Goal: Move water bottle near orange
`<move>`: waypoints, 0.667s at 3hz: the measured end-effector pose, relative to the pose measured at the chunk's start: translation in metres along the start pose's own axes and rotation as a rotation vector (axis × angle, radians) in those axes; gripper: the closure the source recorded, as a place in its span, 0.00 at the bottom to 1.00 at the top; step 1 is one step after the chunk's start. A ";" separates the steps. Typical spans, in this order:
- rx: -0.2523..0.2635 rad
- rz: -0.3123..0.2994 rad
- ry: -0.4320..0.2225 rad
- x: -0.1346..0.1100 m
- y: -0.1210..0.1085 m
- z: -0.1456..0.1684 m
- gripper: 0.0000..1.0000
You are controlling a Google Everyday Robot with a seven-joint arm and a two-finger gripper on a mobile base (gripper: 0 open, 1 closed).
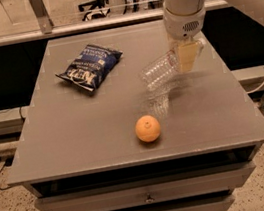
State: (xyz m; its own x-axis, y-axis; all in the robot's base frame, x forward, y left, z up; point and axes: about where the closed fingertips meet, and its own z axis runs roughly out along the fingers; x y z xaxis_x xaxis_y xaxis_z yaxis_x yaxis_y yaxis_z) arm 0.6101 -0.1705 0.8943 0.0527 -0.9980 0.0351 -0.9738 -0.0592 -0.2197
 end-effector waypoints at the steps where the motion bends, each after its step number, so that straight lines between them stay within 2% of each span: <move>1: -0.029 0.086 -0.002 0.003 0.009 -0.005 1.00; 2: -0.053 0.170 -0.044 -0.004 0.023 -0.011 1.00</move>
Offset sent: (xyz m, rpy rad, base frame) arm -0.0535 0.0105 0.0101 0.1579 0.1169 -0.2593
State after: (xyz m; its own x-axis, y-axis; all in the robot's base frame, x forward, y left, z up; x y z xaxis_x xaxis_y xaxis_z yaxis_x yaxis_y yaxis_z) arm 0.5855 -0.1681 0.8995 -0.1053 -0.9936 -0.0415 -0.9797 0.1108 -0.1668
